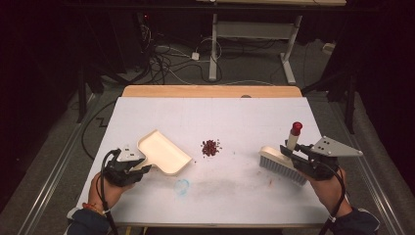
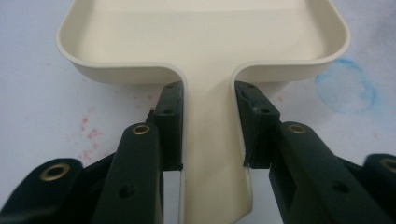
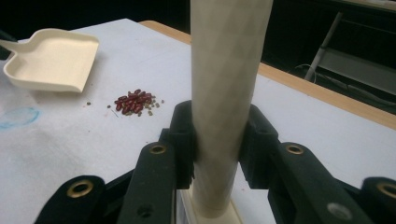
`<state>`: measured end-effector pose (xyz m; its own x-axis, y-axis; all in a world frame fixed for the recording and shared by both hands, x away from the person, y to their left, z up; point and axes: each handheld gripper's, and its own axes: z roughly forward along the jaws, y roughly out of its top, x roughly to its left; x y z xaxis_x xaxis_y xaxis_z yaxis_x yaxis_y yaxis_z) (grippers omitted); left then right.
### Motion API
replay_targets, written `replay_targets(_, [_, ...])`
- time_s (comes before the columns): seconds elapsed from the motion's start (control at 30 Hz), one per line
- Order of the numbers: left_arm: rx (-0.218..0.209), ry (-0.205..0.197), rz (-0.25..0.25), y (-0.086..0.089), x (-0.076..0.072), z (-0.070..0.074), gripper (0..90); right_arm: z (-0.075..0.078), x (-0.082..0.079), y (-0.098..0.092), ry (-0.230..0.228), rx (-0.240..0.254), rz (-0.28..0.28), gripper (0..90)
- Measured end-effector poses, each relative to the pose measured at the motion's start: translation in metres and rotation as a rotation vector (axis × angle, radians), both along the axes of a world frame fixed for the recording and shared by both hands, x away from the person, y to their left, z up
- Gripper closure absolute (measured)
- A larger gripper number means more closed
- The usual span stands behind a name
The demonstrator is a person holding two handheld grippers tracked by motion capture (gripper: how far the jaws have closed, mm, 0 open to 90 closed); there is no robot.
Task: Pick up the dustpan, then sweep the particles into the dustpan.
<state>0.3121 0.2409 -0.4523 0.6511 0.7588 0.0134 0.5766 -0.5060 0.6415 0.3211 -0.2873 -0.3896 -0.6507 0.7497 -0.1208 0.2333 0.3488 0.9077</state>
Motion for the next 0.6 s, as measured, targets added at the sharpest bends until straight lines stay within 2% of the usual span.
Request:
replay_targets(0.3, [-0.02, 0.041, -0.068, -0.014, -0.018, -0.007, 63.7, -0.001, 0.002, -0.002, 0.005, 0.001, -0.011, 71.0])
replay_targets(0.33, [-0.008, 0.05, -0.083, -0.018, -0.019, -0.009, 63.7, 0.0, 0.001, -0.001, 0.003, 0.004, -0.011, 71.0])
replay_targets(0.4, [-0.016, 0.052, -0.084, -0.02, -0.019, -0.011, 63.7, 0.0, 0.001, -0.001, 0.001, 0.005, -0.009, 71.0])
replay_targets(0.6, [-0.006, 0.05, -0.087, -0.026, -0.015, -0.011, 63.6, -0.002, -0.002, -0.005, 0.006, 0.015, -0.009, 71.0])
